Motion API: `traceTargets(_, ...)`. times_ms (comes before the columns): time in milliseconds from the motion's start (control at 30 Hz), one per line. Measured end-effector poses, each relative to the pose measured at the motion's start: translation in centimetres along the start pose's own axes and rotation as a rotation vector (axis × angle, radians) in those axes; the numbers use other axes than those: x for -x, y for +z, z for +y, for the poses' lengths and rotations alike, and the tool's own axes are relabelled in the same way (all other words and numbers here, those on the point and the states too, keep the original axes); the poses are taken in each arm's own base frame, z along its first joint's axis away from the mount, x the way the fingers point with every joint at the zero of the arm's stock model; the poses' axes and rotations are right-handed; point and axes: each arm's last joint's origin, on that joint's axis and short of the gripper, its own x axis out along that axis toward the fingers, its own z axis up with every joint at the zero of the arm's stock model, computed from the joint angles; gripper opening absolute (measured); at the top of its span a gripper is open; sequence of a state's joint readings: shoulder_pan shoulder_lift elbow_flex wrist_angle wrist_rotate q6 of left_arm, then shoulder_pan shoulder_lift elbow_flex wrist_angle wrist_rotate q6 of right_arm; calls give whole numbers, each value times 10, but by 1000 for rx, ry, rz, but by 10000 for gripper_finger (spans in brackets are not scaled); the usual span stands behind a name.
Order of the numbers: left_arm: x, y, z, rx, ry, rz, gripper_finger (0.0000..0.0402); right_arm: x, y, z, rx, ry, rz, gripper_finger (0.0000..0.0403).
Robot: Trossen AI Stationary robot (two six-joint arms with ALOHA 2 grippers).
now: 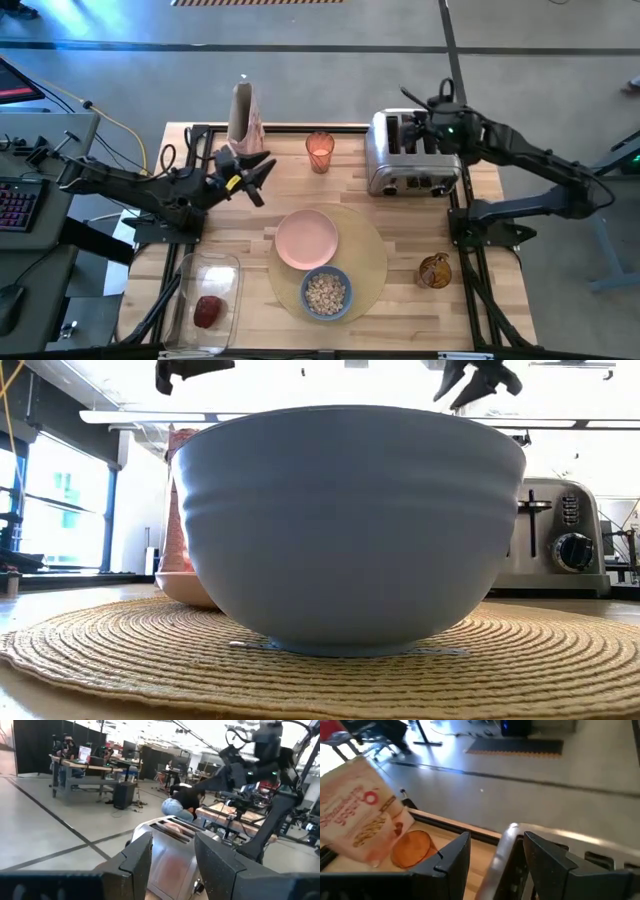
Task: Arrange a breakfast setting
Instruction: Put the toasted bagel onto the peach plate
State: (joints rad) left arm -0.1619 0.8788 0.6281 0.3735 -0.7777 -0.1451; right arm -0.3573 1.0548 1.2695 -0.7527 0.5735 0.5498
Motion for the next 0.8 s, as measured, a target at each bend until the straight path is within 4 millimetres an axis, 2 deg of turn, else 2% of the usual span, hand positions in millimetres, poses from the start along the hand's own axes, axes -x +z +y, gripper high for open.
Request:
traceTargets(133, 2, -2, 3, -40, 21, 29, 138, -18, 3, -4, -60, -32, 70, 172)
traceTargets(400, 4, -9, 5, -60, 31, 88, 138, -57, -10, -11, -98, -138, 247, 172)
traceTargets(800, 4, -13, 6, -93, 37, 124, 138, -83, -24, -17, -104, -277, 372, 172)
